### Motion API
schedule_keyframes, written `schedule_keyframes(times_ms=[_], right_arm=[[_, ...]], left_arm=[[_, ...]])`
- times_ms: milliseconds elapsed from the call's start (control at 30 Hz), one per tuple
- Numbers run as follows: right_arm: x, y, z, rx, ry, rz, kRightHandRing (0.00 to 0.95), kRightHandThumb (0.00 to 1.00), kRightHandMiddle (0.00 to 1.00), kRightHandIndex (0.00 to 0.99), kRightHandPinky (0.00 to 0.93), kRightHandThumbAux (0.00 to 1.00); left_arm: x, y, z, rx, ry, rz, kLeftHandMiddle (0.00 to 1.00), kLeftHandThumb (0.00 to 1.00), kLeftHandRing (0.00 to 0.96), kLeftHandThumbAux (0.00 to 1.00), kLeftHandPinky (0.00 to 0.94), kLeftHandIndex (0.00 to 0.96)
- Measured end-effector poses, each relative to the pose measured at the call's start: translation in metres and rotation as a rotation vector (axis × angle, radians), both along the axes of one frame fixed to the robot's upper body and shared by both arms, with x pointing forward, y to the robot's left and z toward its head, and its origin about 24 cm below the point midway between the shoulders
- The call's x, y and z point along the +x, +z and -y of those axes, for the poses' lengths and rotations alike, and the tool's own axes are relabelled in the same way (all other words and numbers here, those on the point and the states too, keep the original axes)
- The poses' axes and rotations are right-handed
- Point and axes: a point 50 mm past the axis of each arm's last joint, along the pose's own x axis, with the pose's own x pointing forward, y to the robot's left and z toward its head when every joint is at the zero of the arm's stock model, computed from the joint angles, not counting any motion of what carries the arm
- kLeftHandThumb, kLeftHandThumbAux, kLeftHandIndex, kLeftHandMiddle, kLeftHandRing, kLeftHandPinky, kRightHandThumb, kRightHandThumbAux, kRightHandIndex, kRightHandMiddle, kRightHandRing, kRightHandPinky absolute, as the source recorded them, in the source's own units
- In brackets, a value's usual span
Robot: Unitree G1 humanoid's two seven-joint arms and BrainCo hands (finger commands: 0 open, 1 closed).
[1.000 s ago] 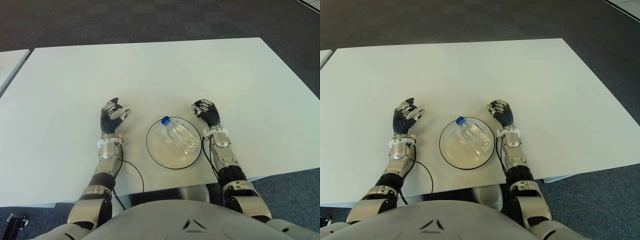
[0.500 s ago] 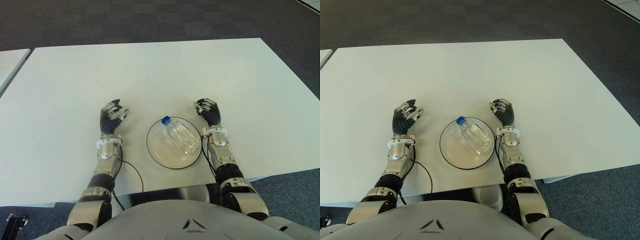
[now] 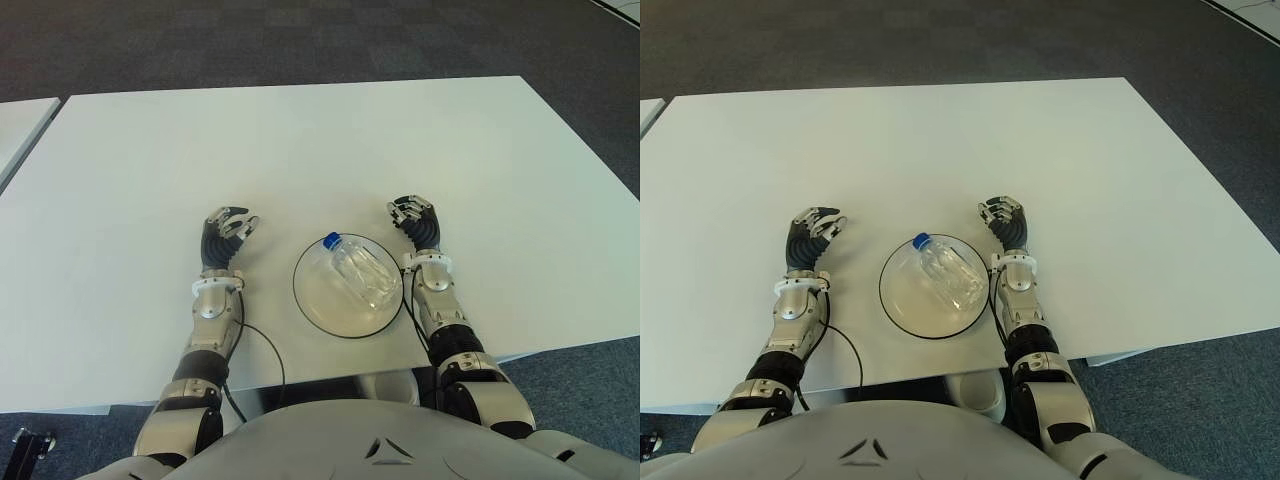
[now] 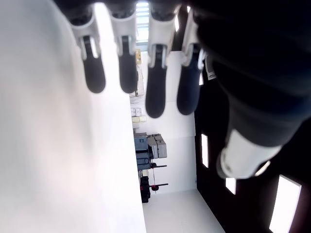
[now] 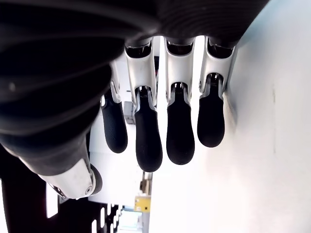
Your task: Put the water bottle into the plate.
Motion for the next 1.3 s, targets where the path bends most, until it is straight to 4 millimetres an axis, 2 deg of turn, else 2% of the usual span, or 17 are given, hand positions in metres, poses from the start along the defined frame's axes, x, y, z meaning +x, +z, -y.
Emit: schedule_keyframes(times_ms=[167,333,1300], right_arm=[[0.001,-0.001,-0.001,-0.002,0.001,-0.002,0.627,0.708,0.641,0.435,0.551,0.728],[0.001,0.0,-0.004,-0.005,0.005,0.005,0.632,0.708,0.645,0.435,0.592,0.728],[-0.003,-0.001,-0.031,0.049,0.071,0.034,0.65,0.706,0.651,0.434,0.651,0.728]], left_arm=[[0.0,0.0,0.0,0.0,0.001,-0.009,0.628,0.707,0.611,0.711,0.598,0.435],[0.0,0.0,0.0,0.001,0.001,-0.015,0.632,0.707,0.615,0.711,0.605,0.435],[-0.001,0.001,0.0,0.0,0.004,-0.036,0.644,0.708,0.627,0.711,0.615,0.436]])
